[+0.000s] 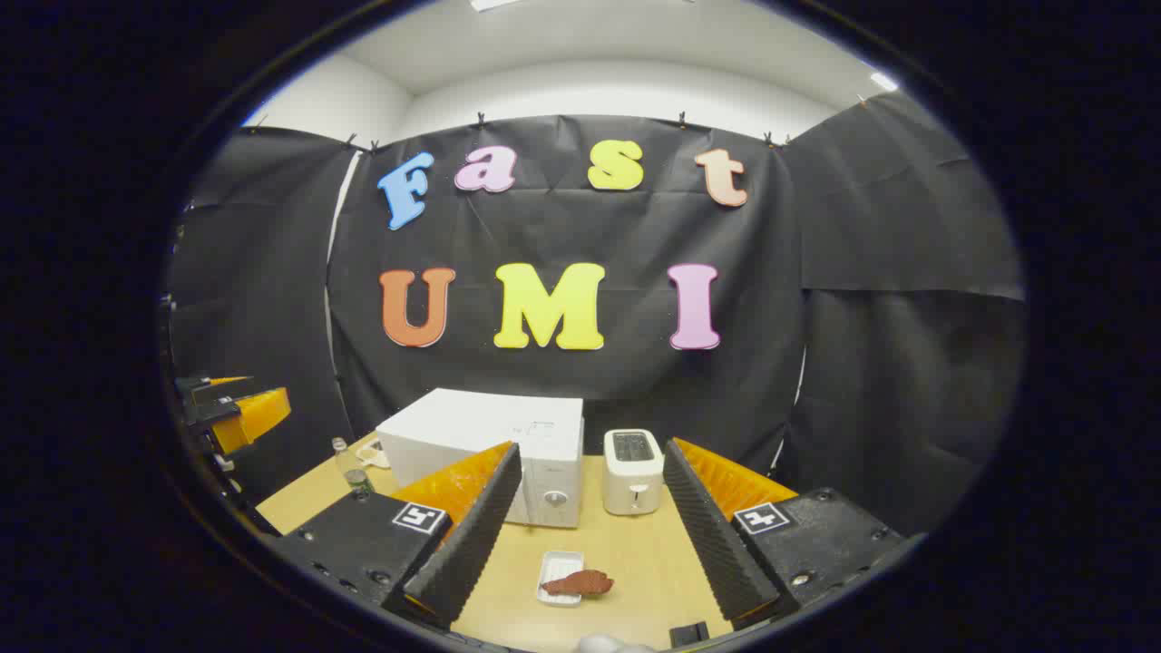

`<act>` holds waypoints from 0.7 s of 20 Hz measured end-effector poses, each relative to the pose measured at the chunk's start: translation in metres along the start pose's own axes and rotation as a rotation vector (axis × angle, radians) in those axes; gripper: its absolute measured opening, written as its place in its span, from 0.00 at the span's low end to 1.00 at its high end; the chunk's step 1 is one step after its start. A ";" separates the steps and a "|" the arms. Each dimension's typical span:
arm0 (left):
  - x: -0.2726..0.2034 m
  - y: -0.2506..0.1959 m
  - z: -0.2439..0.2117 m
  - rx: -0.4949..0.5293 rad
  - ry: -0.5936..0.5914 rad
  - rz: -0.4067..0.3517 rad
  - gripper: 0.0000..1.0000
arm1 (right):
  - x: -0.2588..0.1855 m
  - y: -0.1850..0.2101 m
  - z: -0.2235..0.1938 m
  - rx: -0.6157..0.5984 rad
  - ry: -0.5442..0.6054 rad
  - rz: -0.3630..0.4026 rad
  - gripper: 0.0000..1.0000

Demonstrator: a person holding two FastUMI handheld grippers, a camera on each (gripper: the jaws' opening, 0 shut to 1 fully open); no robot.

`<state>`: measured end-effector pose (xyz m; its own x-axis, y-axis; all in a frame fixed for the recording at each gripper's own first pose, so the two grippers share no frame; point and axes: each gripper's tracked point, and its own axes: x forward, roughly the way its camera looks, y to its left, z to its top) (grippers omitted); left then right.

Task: Open the microwave oven with the left hand, put the food in, and close the microwave oven.

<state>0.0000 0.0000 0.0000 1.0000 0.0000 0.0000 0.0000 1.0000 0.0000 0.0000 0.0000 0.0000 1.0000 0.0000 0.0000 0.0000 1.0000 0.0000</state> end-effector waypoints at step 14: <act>-0.004 0.017 -0.008 0.007 0.009 0.090 0.87 | 0.025 0.012 0.013 -0.010 0.000 0.071 1.00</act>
<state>-0.0045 0.0167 -0.0078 0.9959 0.0899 -0.0085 -0.0898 0.9959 0.0075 0.0249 0.0120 0.0126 0.9975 0.0705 -0.0005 -0.0705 0.9975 -0.0103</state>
